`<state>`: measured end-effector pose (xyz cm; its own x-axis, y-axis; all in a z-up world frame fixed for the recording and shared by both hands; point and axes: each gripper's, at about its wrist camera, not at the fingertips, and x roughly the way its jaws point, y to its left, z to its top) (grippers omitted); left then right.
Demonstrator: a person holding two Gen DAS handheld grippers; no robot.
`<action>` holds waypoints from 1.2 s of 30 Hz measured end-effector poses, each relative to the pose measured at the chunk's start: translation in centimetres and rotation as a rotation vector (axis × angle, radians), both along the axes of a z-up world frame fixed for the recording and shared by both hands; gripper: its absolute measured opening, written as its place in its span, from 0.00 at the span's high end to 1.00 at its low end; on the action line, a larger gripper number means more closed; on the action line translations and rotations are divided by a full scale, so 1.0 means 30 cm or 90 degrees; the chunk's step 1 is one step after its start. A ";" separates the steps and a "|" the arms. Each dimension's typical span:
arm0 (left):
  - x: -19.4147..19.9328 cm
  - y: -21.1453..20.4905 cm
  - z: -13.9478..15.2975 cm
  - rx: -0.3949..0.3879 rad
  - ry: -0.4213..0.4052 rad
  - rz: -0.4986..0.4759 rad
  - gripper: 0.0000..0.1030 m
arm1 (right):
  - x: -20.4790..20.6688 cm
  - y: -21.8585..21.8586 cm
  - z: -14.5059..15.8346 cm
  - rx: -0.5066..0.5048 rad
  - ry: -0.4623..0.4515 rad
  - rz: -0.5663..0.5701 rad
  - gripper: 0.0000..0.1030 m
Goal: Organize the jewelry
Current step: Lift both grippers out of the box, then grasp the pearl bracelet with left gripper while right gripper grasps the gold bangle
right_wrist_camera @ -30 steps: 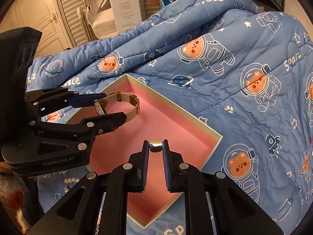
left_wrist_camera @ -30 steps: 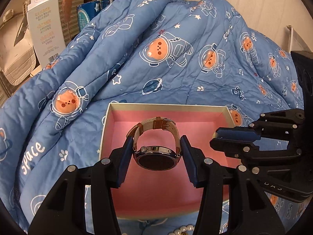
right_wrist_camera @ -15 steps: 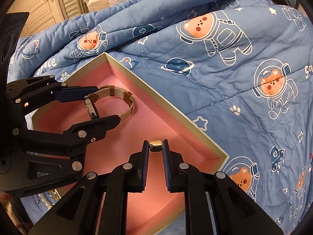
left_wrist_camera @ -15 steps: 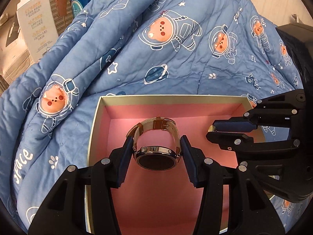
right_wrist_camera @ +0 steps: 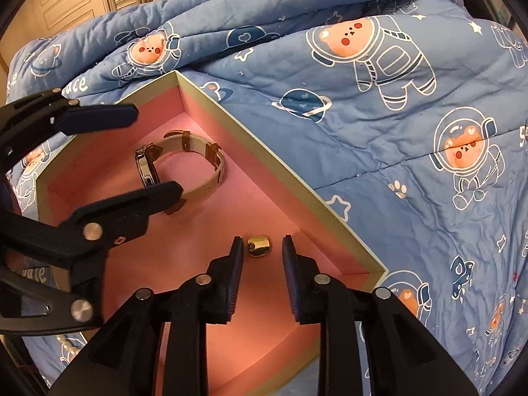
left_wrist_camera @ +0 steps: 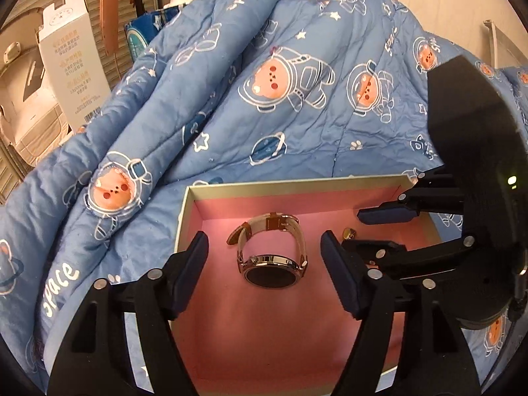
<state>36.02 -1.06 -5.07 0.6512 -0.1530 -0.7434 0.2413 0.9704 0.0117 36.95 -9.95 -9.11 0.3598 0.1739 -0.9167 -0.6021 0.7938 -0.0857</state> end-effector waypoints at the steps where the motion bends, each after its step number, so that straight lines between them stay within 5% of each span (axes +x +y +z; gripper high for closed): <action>1: -0.007 0.008 0.020 -0.006 -0.008 0.001 0.23 | -0.005 0.000 0.003 0.004 0.000 0.004 0.66; 6: -0.048 0.060 0.105 -0.009 -0.047 0.014 0.15 | -0.054 -0.009 0.048 0.018 -0.023 0.018 0.60; 11: -0.138 0.156 0.136 -0.100 -0.041 0.065 0.06 | -0.132 -0.046 0.143 0.065 -0.074 0.003 0.51; 14: -0.215 0.193 0.125 -0.149 -0.045 0.079 0.06 | -0.190 -0.096 0.196 0.102 -0.128 -0.003 0.40; 16: -0.273 0.199 0.117 -0.148 -0.053 0.089 0.06 | -0.250 -0.118 0.218 0.108 -0.166 -0.011 0.25; 18: -0.321 0.199 0.110 -0.138 -0.060 0.086 0.06 | -0.297 -0.136 0.226 0.100 -0.187 -0.015 0.21; 36: -0.660 0.132 -0.015 -0.113 -0.026 0.068 0.06 | -0.634 -0.259 0.119 0.140 -0.109 -0.053 0.21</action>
